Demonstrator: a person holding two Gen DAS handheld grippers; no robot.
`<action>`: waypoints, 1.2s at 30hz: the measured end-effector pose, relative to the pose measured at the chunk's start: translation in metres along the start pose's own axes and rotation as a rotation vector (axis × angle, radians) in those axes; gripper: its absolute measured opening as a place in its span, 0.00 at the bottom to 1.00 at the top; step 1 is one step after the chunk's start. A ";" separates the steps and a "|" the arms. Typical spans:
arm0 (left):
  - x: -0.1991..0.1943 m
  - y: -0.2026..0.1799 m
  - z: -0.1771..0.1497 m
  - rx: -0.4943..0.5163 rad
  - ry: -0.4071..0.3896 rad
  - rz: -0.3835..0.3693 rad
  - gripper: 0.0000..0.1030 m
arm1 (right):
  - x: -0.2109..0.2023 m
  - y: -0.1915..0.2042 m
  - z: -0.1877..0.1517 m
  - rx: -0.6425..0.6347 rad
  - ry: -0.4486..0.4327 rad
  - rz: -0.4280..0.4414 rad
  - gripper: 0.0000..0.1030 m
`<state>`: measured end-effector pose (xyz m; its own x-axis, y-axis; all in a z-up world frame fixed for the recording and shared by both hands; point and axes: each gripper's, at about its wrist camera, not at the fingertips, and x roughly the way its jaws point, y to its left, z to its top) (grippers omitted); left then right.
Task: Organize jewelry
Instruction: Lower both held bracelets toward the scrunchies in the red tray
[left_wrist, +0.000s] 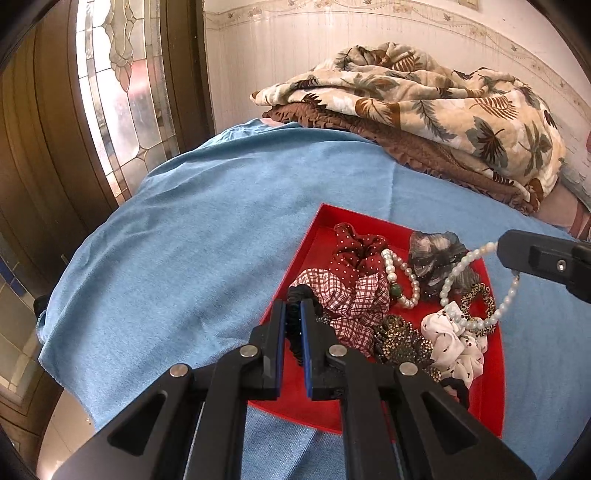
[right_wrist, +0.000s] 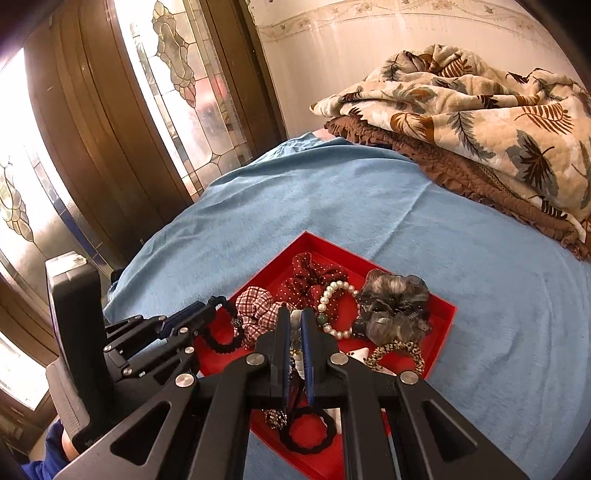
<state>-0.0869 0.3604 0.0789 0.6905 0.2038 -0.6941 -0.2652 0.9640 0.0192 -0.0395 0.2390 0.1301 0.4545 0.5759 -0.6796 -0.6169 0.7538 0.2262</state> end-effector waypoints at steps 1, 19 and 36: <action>0.000 0.000 0.000 -0.002 0.001 -0.002 0.07 | 0.001 0.001 0.000 -0.003 0.000 0.000 0.07; -0.014 0.012 0.003 -0.127 -0.016 -0.254 0.07 | 0.000 -0.007 0.001 0.008 -0.002 -0.020 0.06; -0.013 0.034 0.003 -0.258 -0.021 -0.463 0.07 | 0.004 -0.013 -0.008 0.032 0.017 -0.003 0.06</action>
<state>-0.1028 0.3906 0.0909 0.7870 -0.2278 -0.5734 -0.0845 0.8808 -0.4659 -0.0345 0.2289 0.1191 0.4452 0.5688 -0.6916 -0.5948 0.7652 0.2465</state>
